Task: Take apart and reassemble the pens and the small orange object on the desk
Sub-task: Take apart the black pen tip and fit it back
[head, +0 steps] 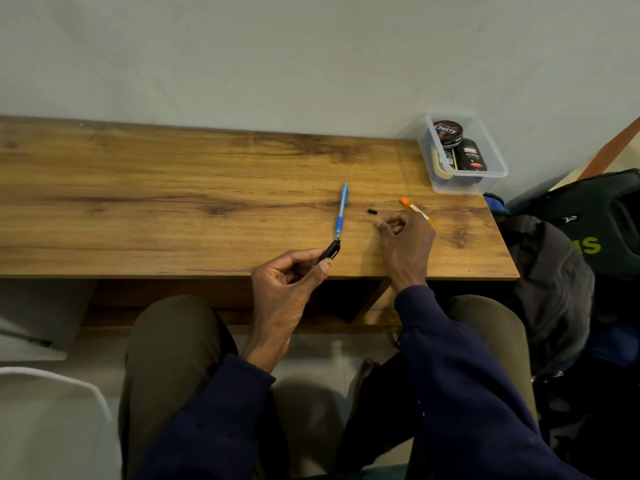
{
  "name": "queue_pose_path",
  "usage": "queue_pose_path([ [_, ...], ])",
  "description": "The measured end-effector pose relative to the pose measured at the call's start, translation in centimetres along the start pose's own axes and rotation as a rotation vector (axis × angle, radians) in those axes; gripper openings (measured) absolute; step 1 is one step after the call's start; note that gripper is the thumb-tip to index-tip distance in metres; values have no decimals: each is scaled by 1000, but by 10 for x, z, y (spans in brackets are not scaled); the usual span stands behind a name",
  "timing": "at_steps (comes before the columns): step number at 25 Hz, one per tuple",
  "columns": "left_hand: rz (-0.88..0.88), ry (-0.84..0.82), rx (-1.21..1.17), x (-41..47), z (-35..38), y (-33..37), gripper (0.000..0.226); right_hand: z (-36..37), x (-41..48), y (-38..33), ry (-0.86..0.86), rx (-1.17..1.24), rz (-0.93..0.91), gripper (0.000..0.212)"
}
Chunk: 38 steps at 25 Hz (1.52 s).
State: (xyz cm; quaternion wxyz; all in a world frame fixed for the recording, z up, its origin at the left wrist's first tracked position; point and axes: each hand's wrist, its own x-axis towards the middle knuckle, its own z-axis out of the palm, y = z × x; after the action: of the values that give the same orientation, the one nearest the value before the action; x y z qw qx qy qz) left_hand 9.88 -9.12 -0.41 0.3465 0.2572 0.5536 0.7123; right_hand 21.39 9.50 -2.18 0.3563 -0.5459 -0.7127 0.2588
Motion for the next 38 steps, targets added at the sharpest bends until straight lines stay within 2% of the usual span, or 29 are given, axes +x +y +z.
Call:
queue_pose_path([
  [2, 12, -8, -11, 0, 0, 0, 25, -6, -5, -3, -57, 113, 14, 8],
  [8, 19, 22, -3, 2, 0, -4, 23, -13, -59, -24, -275, 844, 69, 13],
  [11, 35, 11, 5, 3, 0, -5, 23, -12, -68, -32, -341, 1028, 113, 24],
  [14, 48, 0, 21, 3, -1, -6, 23, -12, -68, -38, -385, 1123, 124, 25],
  [23, 52, -6, 29, 4, -3, -10, 23, -11, -69, -36, -370, 1073, 54, 15],
  [38, 53, -8, 83, 5, -3, -13, 23, -20, -61, -33, -308, 688, -244, 11],
])
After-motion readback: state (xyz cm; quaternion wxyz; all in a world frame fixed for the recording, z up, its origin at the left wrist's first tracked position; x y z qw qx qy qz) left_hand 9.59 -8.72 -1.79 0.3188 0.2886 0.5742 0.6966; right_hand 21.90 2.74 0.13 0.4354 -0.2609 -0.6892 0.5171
